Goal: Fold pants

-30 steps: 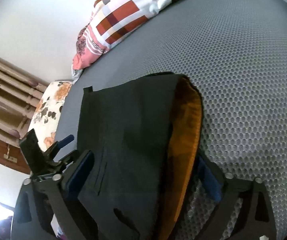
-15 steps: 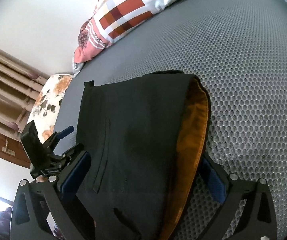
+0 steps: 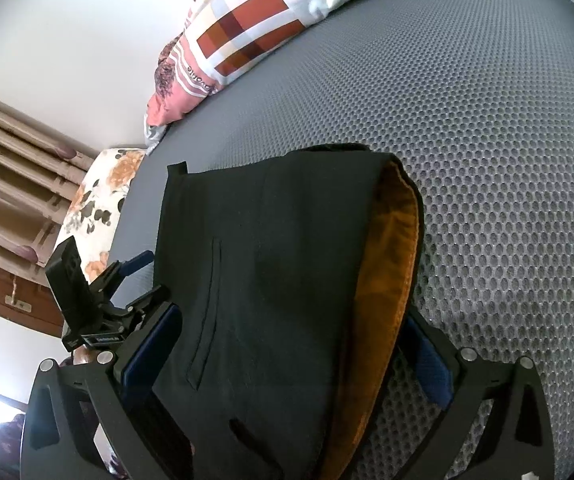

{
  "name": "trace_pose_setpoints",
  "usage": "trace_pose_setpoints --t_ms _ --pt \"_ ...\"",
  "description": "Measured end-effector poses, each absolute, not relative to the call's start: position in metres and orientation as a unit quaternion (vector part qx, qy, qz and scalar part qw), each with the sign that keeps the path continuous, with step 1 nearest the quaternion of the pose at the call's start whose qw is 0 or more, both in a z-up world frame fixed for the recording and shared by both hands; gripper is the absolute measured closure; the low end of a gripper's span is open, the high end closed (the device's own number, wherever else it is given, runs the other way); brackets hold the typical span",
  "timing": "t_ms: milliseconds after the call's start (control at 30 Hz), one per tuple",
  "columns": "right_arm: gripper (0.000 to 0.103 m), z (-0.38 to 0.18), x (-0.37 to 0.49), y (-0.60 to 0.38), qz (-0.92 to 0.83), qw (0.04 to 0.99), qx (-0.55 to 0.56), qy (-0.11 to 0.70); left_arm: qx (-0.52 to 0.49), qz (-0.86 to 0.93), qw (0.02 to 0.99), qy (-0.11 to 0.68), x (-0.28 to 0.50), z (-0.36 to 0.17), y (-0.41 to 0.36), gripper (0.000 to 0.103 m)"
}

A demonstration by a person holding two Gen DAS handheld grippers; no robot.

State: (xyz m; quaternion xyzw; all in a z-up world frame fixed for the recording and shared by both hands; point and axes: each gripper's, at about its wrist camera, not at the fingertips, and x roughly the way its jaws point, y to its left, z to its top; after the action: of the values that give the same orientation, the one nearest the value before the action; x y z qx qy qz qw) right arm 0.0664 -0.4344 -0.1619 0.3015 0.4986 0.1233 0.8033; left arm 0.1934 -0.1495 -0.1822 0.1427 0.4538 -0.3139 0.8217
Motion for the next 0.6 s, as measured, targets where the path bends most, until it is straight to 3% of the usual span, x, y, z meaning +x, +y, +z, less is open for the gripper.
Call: trace_pose_setpoints --t_ms 500,600 --pt "0.000 -0.161 0.071 -0.434 0.164 0.803 0.273 0.503 0.149 -0.392 0.774 0.474 0.195 -0.187 -0.164 0.003" --pt "0.000 -0.162 0.071 -0.434 0.171 0.803 0.262 0.507 0.155 -0.399 0.771 0.472 0.194 -0.184 -0.168 0.017"
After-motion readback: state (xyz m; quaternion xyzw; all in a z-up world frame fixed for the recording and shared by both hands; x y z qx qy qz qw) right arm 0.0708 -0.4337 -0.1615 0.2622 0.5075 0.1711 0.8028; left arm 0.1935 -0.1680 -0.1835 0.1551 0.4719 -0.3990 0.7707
